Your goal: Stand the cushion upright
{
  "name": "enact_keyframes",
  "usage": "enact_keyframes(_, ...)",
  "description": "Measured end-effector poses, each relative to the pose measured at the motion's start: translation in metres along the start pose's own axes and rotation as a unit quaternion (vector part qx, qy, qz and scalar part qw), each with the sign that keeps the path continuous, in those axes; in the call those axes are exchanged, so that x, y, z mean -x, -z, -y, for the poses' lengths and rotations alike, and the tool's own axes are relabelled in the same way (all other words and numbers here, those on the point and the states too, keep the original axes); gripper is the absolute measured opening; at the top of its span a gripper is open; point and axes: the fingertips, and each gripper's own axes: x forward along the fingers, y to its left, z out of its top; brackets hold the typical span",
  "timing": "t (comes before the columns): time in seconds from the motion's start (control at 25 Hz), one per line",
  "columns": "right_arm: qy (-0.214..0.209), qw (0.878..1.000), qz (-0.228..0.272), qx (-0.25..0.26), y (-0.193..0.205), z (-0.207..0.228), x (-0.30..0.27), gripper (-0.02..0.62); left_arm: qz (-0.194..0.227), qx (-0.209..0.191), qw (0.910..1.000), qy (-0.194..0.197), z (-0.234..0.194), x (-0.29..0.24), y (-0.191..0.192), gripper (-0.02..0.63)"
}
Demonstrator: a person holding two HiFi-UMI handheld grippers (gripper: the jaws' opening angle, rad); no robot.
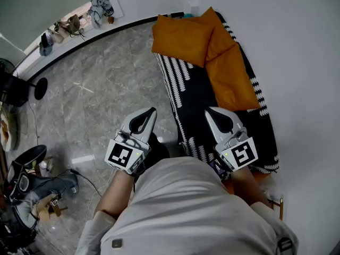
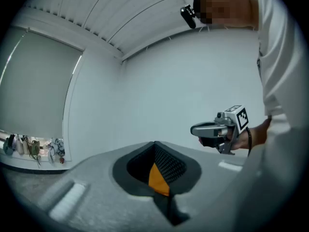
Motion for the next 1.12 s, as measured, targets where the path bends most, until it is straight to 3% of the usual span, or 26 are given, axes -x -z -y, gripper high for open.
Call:
enact_keyframes(0.48,-0.002,1.000,-0.017,0.002,-0.025,-0.020,-0.135,0.011,0.005,0.013,0.9999,0.003,-0.136,0.017,-0.017,0.002)
enact_keyframes(0.76,0.042,0.998,-0.037,-0.002,-0.030,-0.004,-0.210,0.011,0.008,0.015,0.9998,0.004,-0.217,0.024,-0.024,0.003)
enact_keyframes(1.12,0.056,0.997,-0.052,-0.002,-0.029,0.012,-0.267,0.011,0.004,0.023,0.9997,0.008,-0.282,0.015,-0.021,0.003)
